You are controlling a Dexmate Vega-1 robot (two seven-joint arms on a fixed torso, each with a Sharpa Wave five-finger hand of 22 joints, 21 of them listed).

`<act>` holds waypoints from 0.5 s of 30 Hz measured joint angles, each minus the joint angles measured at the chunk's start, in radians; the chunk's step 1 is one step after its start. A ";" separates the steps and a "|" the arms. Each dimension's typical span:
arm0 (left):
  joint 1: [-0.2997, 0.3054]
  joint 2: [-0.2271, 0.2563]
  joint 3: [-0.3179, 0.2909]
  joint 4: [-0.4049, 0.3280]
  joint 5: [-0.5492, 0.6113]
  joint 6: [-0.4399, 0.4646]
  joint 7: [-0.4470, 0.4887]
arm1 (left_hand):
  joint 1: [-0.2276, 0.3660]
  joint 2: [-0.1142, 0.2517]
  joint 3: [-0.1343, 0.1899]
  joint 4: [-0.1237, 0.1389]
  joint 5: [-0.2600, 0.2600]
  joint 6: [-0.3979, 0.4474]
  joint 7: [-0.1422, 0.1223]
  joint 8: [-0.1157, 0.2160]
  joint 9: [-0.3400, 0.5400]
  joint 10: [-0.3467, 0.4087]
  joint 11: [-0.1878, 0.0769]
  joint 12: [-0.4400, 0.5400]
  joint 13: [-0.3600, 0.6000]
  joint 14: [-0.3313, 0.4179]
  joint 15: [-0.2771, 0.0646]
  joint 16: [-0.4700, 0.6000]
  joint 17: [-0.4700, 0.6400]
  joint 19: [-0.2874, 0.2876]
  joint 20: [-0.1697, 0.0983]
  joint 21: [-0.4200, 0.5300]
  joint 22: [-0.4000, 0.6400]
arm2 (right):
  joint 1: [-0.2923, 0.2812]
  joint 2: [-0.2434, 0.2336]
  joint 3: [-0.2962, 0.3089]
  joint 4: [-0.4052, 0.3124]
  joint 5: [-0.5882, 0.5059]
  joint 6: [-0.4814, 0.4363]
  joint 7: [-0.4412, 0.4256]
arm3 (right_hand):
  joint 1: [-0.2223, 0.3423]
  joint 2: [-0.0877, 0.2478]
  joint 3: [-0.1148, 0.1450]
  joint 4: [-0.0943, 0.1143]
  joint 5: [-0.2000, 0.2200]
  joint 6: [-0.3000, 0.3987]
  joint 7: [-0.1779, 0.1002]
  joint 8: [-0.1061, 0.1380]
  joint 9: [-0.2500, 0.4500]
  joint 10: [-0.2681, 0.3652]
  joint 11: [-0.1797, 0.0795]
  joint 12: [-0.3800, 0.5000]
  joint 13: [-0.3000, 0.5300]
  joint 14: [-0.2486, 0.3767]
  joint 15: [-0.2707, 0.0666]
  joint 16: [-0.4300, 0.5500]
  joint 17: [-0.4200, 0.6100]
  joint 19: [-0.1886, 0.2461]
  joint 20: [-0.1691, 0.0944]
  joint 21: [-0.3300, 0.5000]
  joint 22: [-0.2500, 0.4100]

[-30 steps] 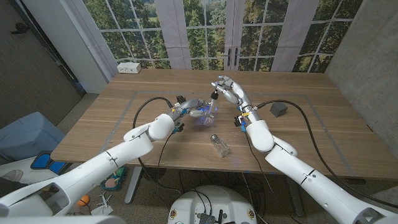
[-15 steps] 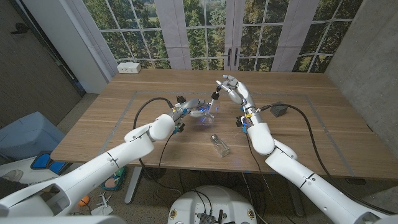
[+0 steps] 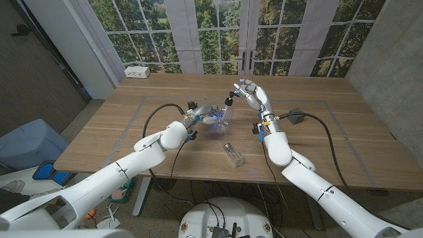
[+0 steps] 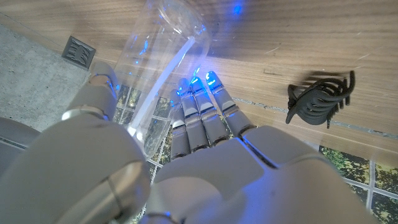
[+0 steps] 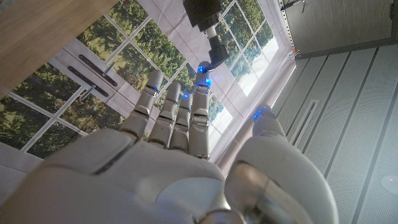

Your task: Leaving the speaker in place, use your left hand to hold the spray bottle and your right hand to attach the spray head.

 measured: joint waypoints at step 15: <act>-0.010 -0.007 0.002 0.008 -0.012 0.010 0.000 | 0.012 -0.012 0.000 0.000 0.004 0.009 0.009 0.007 -0.001 0.013 0.012 0.005 0.000 0.007 -0.003 0.000 0.000 0.000 0.000 0.000 0.000 | -0.004 0.026 0.013 0.035 -0.028 0.054 -0.054 | -0.009 0.009 0.000 0.000 -0.004 0.088 0.003 0.129 0.127 0.096 -0.007 0.016 0.000 0.041 -0.013 0.027 0.000 -0.012 -0.013 -0.020 0.000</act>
